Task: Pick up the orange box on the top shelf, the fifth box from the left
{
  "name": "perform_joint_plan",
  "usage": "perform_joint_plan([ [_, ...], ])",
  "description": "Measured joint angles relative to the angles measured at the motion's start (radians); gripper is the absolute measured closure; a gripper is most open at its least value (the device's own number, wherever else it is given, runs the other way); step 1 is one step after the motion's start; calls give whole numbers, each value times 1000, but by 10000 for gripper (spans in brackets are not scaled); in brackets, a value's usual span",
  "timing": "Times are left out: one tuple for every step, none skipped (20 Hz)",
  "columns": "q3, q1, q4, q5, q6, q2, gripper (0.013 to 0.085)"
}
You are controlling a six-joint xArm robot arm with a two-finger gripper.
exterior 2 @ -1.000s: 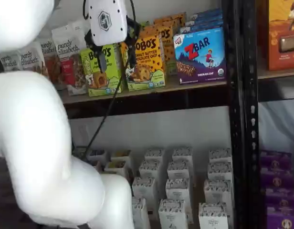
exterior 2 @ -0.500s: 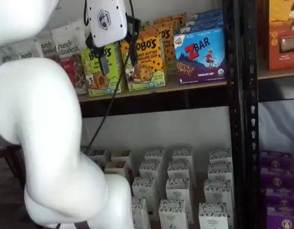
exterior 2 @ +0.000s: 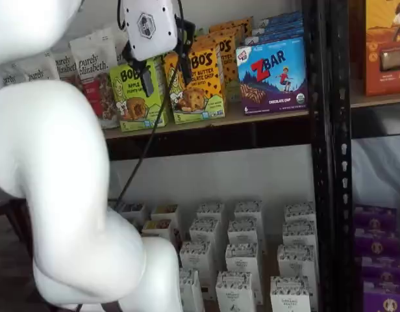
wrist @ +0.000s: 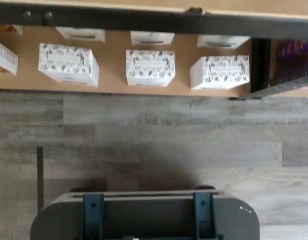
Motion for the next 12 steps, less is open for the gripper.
perform_joint_plan([
  [0,-7,2,-12,-5,4,130],
  [-2,-13,2,-28,-10,10,130],
  [-5,-19,3,-37,-15,17,130],
  [-11,-28,10,-47,-21,28,130],
  [-16,-39,20,-56,-28,37,130],
  [-22,-47,30,-64,-33,46,130],
  [-28,-53,38,-76,-37,55,130],
  [-34,-54,39,-86,-37,64,130],
  [-42,-52,37,-93,-36,74,130],
  [-49,-48,31,-98,-33,84,130],
  [-62,-35,11,-95,-26,99,130],
  [-77,-24,-6,-86,-21,116,130],
])
